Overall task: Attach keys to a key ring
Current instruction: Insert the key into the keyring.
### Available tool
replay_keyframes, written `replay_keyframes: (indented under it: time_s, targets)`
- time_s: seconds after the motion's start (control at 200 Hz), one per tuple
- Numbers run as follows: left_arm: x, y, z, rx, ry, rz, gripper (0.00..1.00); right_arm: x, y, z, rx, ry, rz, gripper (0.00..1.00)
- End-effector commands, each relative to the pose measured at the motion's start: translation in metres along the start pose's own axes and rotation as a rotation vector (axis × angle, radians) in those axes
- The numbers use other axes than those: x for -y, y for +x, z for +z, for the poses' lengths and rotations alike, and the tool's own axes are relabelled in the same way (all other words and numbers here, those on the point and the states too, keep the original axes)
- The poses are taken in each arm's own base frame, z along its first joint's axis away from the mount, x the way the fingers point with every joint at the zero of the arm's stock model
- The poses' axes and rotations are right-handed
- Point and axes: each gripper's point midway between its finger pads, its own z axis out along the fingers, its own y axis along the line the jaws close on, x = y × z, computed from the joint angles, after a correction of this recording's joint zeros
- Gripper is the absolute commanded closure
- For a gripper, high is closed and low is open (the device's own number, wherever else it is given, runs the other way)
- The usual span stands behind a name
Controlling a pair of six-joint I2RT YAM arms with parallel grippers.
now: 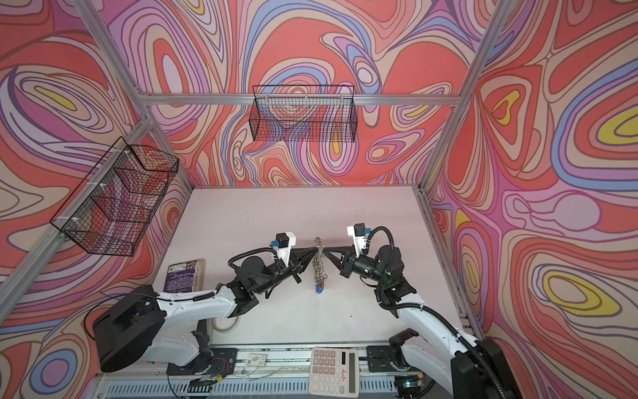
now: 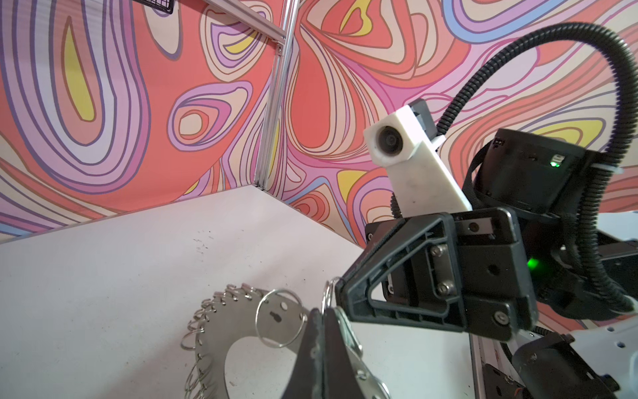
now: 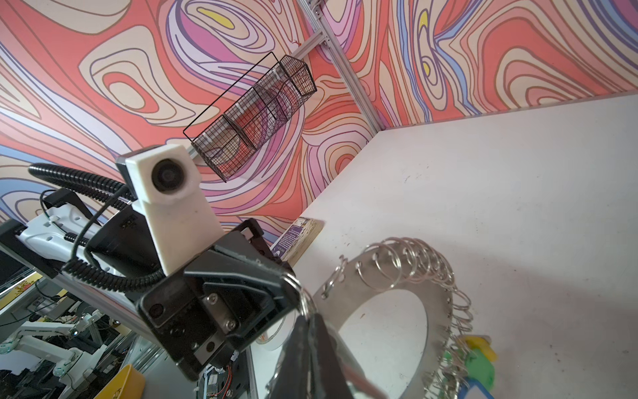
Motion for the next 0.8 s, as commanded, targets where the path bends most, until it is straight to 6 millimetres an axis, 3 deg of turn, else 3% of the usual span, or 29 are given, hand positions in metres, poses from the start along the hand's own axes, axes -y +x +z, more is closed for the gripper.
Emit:
replay_keyframes:
  time_s: [0.0, 0.356, 0.741, 0.796]
  targets:
    - [0.014, -0.038, -0.005, 0.137, 0.045, 0.014, 1.00, 0.001, 0.000, -0.003, 0.018, 0.007, -0.003, 1.00]
    - [0.037, -0.064, -0.009, 0.195, 0.120, 0.041, 1.00, 0.016, 0.019, 0.006, -0.054, 0.008, 0.050, 1.00]
    - [0.037, -0.052, -0.005, 0.191, 0.129, 0.043, 1.00, 0.011, 0.018, 0.014, -0.106, -0.042, 0.053, 1.00]
    - [0.035, -0.049, -0.005, 0.189, 0.120, 0.042, 1.00, 0.010, 0.018, 0.015, -0.112, -0.044, 0.050, 0.96]
